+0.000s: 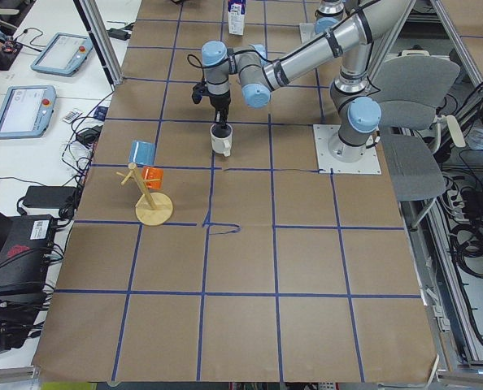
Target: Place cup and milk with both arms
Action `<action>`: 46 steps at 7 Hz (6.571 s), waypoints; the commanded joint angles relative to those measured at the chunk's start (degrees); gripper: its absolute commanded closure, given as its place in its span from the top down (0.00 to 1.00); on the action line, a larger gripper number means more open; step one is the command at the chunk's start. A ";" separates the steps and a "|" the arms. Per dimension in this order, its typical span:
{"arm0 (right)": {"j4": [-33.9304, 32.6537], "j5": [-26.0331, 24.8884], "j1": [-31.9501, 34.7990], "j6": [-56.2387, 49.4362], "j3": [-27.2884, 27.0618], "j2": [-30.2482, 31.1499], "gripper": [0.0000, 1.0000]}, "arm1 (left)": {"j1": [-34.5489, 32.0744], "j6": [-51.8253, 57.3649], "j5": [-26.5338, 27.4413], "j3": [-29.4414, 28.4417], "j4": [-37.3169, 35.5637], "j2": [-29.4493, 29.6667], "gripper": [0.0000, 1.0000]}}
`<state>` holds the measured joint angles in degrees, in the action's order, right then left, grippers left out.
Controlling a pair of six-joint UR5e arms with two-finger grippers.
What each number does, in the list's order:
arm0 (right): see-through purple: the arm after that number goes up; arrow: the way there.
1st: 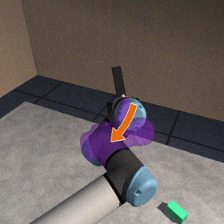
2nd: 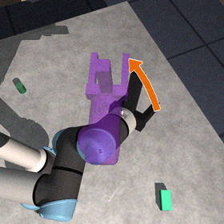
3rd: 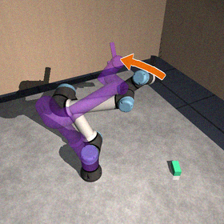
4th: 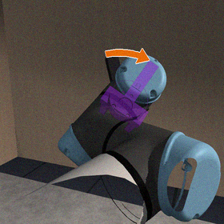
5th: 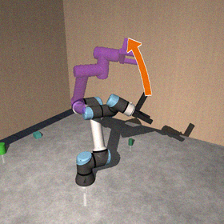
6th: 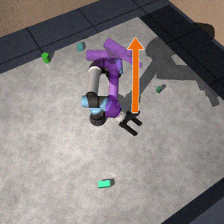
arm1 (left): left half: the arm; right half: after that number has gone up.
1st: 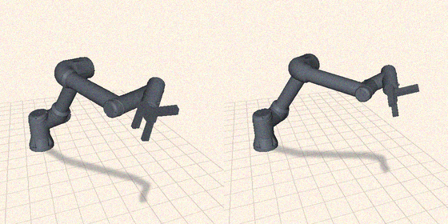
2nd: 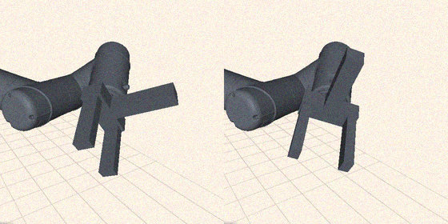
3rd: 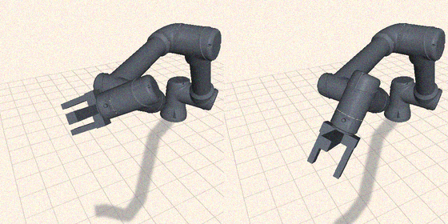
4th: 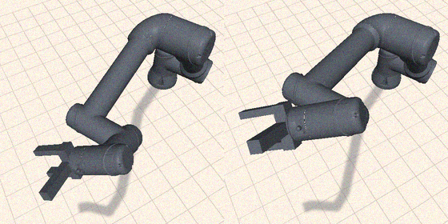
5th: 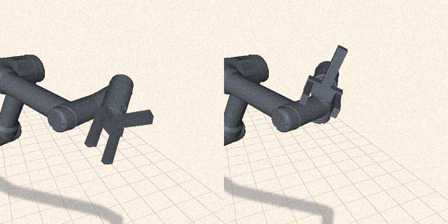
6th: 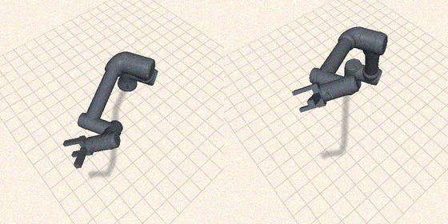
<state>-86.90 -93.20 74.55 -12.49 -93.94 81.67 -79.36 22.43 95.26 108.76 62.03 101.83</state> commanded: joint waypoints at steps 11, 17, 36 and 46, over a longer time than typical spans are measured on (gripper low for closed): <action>6.30 3.11 9.12 8.71 9.92 0.15 0.12 | -37.86 -58.35 -8.95 -19.64 4.32 14.00 0.00; 6.74 4.85 11.48 8.71 9.74 0.59 0.12 | -36.15 -50.27 -6.34 -18.13 4.59 10.52 1.00; -0.81 9.35 27.93 22.42 6.93 -9.43 0.36 | -10.20 -11.79 -5.62 -19.46 28.32 -13.24 1.00; 0.05 7.51 18.71 16.04 11.94 2.07 1.00 | -10.11 -19.71 -5.88 -19.37 26.47 -13.15 1.00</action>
<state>-88.07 -85.24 94.41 6.78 -81.85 81.61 -89.47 2.75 89.40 89.38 88.51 88.71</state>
